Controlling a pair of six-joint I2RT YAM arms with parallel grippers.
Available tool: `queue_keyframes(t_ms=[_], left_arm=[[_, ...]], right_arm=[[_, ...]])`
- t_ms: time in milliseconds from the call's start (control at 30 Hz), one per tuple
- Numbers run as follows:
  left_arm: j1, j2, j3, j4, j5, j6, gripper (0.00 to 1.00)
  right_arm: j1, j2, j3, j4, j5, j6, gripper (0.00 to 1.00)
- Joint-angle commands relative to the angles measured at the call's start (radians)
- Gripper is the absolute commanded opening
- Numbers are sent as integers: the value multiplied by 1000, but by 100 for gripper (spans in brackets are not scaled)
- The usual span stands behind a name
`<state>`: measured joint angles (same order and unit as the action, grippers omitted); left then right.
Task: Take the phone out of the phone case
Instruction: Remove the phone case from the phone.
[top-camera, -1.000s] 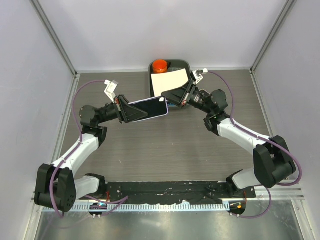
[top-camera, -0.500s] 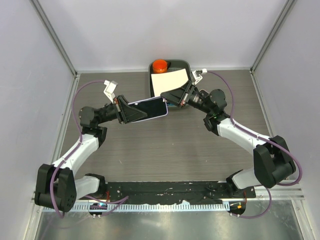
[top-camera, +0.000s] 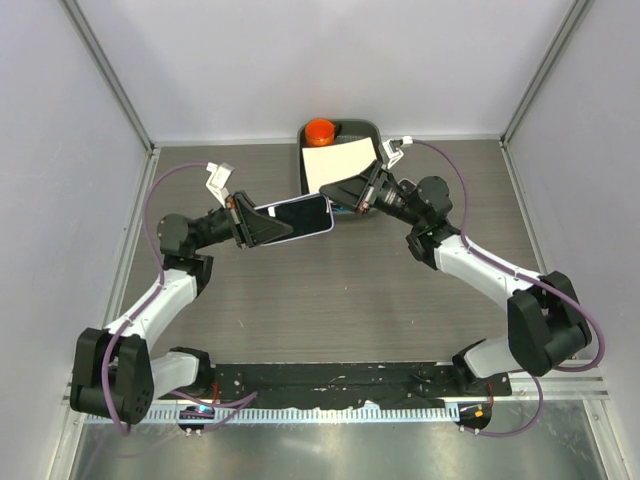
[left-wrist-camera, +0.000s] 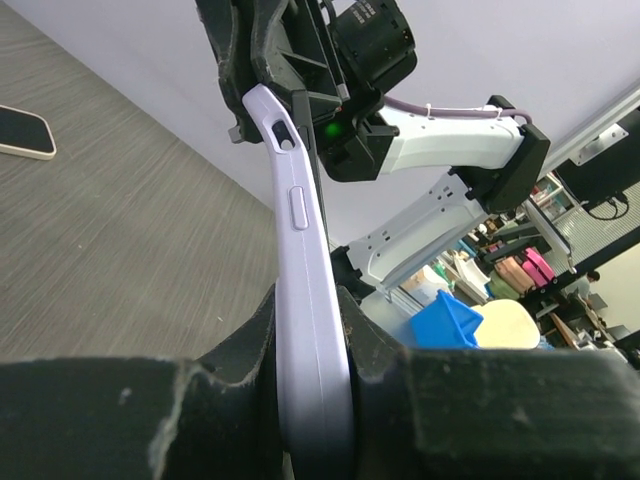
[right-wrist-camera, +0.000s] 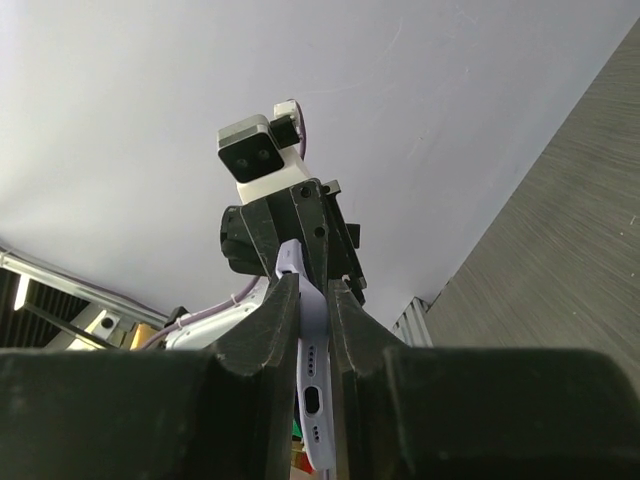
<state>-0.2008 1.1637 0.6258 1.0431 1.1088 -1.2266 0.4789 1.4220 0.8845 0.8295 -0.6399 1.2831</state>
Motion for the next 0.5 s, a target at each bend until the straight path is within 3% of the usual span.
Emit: queue_keyframes(t_ms=[0,167,300,467], left_arm=[[24,-99,31,262,-24,38,0],[32,-101,26,215,-38,75,0],[38,-98,31,184,-41,93,0],[44,-111,29,167,-38,105,0]], right_arm=[[-48,-1,17,-150,103,-102,10],[-98,-75,44,-168,69,-189,19],[-135,-113,56,-170,3,-374,30],[-157,-129,109,-254,-167,-559,39]])
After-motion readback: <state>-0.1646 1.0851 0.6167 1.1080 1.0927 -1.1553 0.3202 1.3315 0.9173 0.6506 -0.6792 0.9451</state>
